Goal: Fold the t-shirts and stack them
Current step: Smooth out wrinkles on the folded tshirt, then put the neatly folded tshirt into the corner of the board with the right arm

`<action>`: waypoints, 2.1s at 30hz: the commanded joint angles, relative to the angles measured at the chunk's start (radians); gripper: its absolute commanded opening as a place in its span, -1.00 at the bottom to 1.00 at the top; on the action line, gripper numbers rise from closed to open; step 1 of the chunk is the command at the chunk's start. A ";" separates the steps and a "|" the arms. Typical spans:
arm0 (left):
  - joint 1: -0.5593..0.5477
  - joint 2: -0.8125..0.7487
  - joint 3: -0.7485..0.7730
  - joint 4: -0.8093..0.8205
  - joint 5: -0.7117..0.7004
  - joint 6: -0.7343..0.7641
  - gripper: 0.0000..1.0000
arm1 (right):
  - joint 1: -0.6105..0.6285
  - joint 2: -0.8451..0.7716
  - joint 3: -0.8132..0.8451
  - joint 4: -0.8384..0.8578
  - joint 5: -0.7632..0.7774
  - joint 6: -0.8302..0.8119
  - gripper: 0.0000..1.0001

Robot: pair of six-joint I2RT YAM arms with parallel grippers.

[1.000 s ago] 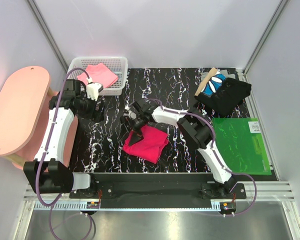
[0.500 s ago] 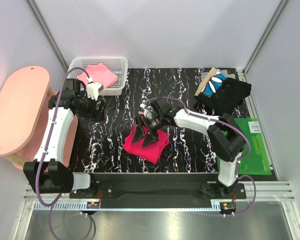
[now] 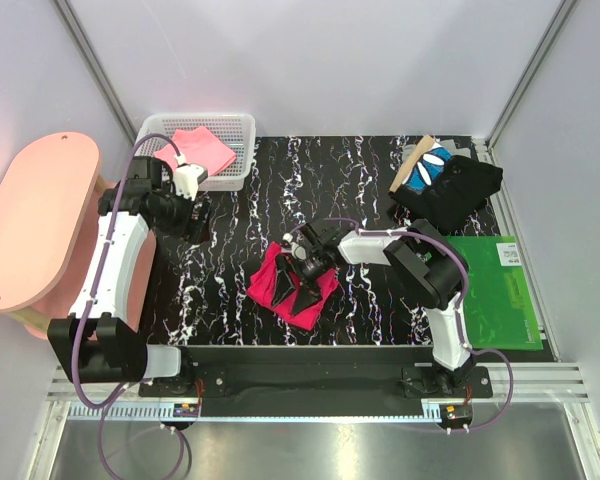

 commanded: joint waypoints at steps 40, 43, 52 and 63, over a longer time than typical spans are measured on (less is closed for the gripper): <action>-0.820 0.252 -0.156 0.181 -0.022 -0.019 0.57 | -0.341 0.212 0.207 -0.130 0.015 -0.245 0.87; -0.821 0.280 -0.182 0.233 -0.050 0.002 0.56 | -0.320 0.205 0.180 -0.137 0.021 -0.257 0.86; -0.818 0.297 -0.298 0.322 -0.038 0.001 0.36 | -0.252 0.173 0.131 -0.179 0.049 -0.277 0.83; -0.772 0.278 -0.341 0.383 -0.024 0.005 0.29 | -0.122 0.159 0.060 -0.185 0.066 -0.265 0.67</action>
